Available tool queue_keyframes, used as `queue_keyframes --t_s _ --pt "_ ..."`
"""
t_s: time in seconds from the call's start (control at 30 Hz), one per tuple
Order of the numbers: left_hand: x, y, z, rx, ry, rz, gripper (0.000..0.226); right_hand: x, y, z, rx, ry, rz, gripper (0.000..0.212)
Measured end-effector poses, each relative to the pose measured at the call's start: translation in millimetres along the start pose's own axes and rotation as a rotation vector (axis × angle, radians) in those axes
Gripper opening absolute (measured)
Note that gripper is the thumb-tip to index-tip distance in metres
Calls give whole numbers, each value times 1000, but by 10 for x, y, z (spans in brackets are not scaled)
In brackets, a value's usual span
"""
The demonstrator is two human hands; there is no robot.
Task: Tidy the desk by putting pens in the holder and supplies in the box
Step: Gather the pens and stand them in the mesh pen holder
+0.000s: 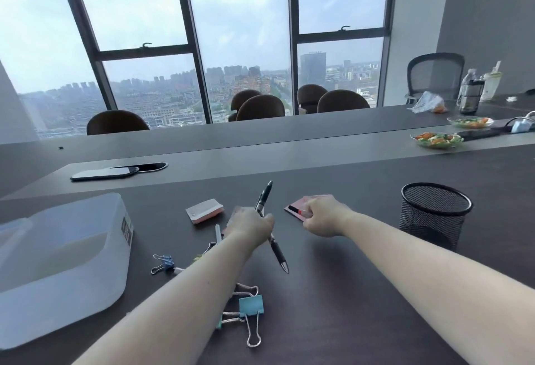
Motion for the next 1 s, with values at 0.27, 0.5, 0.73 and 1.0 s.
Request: queue_keyframes --t_s 0.27,0.5,0.73,1.0 --pt "95 -92 412 -127 322 -23 54 149 -22 -33 -29 -116 -79 28" --pt "469 -84 676 -160 357 -64 24 390 25 -15 -11 49 -111 22" --pt "749 -18 1017 -355 559 -13 41 807 66 20 51 -58 -28 27" --pt "1031 -59 1056 -297 629 -55 41 1407 -150 -255 111 -118 22 40"
Point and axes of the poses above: each hand's wrist, its own y-axis away from the middle knuckle, its own z-axis out of the back of the hand, x = y × z, the point moved 1 cm from there along -y, towards the middle knuckle, and after that the axes turned 1 degree about y, right-handed, at the moved point
